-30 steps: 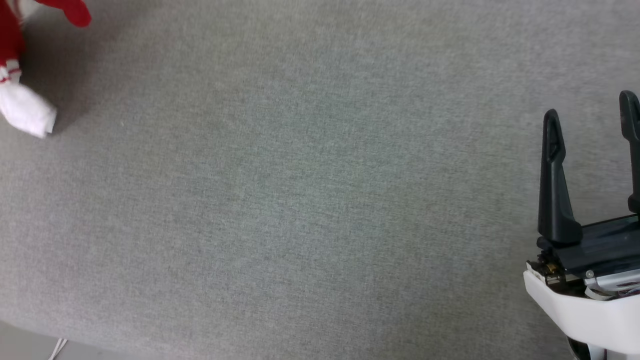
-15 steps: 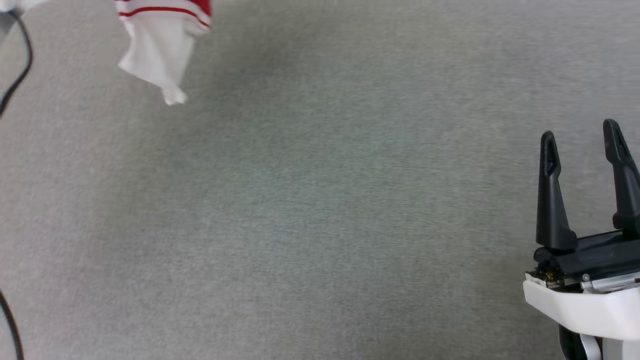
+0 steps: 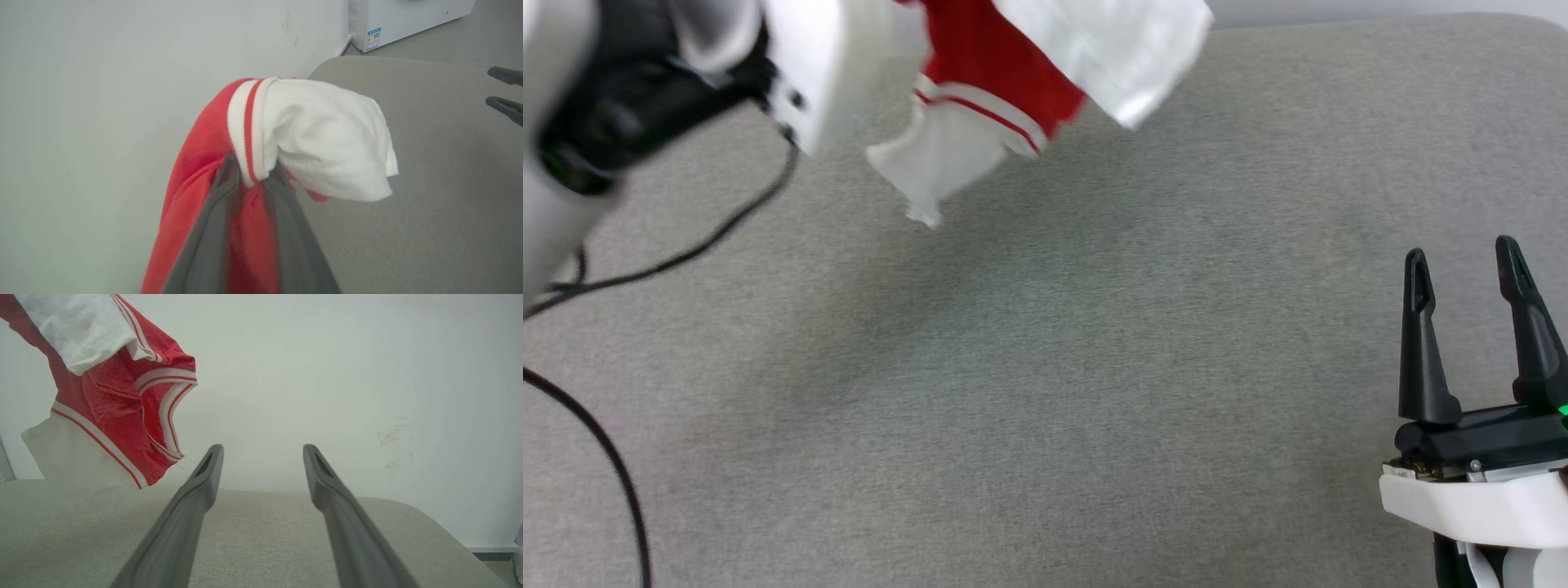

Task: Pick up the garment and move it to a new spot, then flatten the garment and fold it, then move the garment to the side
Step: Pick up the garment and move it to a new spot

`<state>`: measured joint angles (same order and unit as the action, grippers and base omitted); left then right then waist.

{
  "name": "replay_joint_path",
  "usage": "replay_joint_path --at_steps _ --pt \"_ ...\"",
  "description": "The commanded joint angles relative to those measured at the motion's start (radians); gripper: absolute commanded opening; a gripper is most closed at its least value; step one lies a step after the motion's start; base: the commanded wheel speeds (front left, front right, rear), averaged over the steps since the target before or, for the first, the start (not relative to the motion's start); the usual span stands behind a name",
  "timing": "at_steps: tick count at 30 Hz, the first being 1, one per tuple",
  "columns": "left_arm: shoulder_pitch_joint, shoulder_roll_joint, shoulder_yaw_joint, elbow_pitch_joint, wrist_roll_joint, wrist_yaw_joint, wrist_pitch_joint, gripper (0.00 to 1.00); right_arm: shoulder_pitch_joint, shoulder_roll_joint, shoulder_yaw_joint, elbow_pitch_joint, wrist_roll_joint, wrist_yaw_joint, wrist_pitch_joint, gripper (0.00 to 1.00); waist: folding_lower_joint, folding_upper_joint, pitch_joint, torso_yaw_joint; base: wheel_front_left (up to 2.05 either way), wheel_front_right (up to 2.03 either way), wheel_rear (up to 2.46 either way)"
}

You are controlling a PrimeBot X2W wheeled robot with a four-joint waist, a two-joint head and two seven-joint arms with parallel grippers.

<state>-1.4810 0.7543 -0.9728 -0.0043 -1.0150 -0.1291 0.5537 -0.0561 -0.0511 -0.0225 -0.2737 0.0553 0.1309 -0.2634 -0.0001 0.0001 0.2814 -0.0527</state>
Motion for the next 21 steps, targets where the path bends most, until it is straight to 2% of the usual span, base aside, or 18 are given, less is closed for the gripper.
replay_joint_path --at_steps 1,9,14,21 --pt "0.024 -0.016 -0.018 -0.015 -0.003 0.0 -0.014 0.0 0.012 0.001 -0.004 0.008 0.006 0.0 -0.002 1.0 0.0001 -0.0001 -0.007 -0.019 0.0 0.0 0.0" --pt "0.14 -0.111 -0.119 -0.037 0.007 0.0 -0.099 0.0 0.002 0.001 0.004 0.036 0.007 0.0 -0.002 1.0 0.0001 -0.0001 0.025 -0.056 0.0 0.0 0.0" --pt "0.238 -0.177 -0.211 0.02 0.026 0.0 -0.141 0.0 -0.013 0.001 -0.005 0.049 0.014 0.0 -0.002 1.0 0.0001 -0.0001 0.058 -0.074 0.0 0.0 0.0" --pt "0.418 -0.281 -0.291 0.149 0.051 0.0 -0.207 0.0 -0.023 0.001 -0.012 0.065 0.024 0.0 -0.002 1.0 0.0001 -0.0001 0.092 -0.089 0.0 0.0 0.0"
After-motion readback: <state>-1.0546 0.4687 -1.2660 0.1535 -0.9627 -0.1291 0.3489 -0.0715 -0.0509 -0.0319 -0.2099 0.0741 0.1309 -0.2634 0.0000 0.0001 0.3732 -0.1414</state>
